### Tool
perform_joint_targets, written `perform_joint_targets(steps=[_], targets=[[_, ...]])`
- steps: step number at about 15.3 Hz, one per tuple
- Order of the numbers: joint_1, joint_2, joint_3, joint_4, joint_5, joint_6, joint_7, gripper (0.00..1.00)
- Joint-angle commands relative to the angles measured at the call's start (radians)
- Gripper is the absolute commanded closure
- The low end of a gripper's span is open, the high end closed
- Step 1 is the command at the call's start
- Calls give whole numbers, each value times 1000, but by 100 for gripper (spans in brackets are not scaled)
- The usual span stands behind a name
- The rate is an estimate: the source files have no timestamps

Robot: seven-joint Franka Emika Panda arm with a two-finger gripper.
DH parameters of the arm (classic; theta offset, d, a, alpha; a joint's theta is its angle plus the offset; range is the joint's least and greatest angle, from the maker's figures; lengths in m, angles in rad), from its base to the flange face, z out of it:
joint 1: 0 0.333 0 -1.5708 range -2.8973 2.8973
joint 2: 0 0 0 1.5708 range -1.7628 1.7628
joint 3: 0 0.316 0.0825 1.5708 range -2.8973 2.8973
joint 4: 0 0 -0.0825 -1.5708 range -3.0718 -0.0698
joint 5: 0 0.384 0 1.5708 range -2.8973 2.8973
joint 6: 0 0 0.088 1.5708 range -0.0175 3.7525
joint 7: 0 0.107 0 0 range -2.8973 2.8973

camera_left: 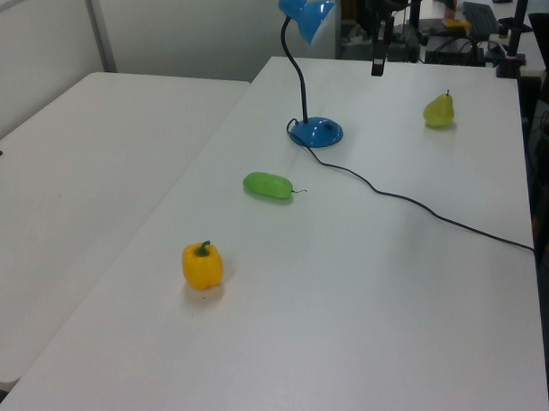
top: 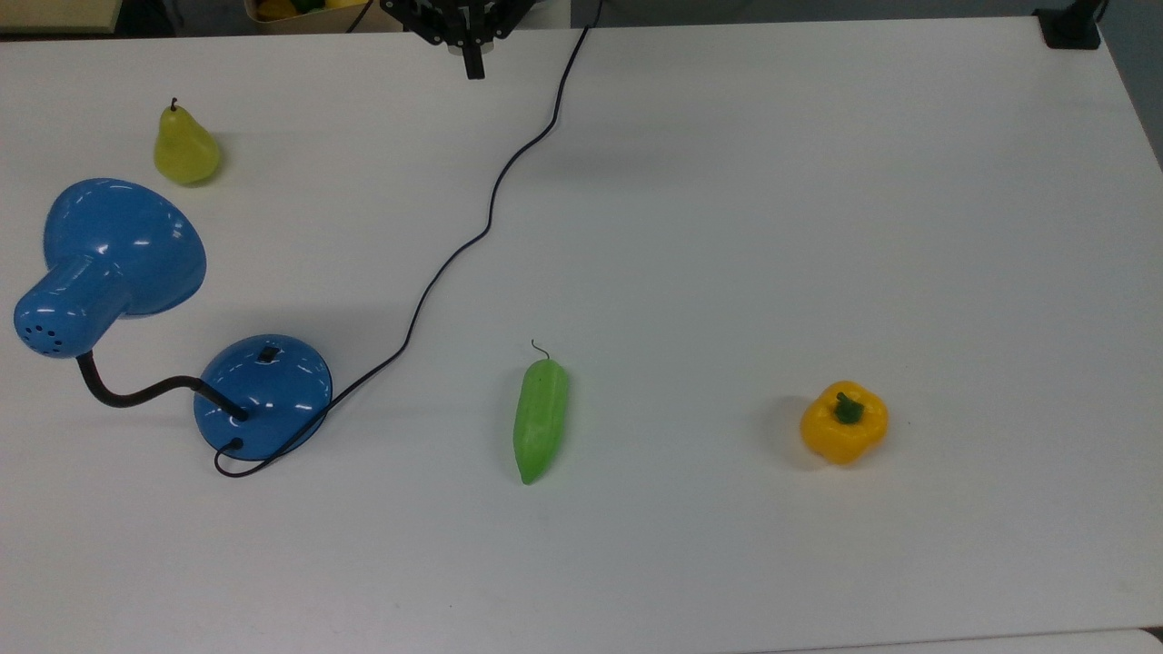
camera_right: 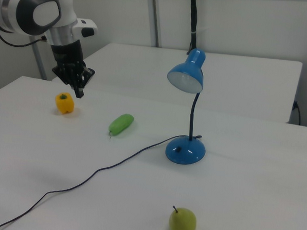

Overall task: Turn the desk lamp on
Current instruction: 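Close the gripper and move it toward the blue lamp base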

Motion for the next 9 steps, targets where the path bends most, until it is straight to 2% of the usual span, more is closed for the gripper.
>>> perform_joint_targets(steps=[1,6,9], targets=[[8,-10,-12,-18,11,13,-21,100],[-6,2,-12,-53,-1,33,-21,100],[-22,22,-12,-79,-4,97,-21,100]])
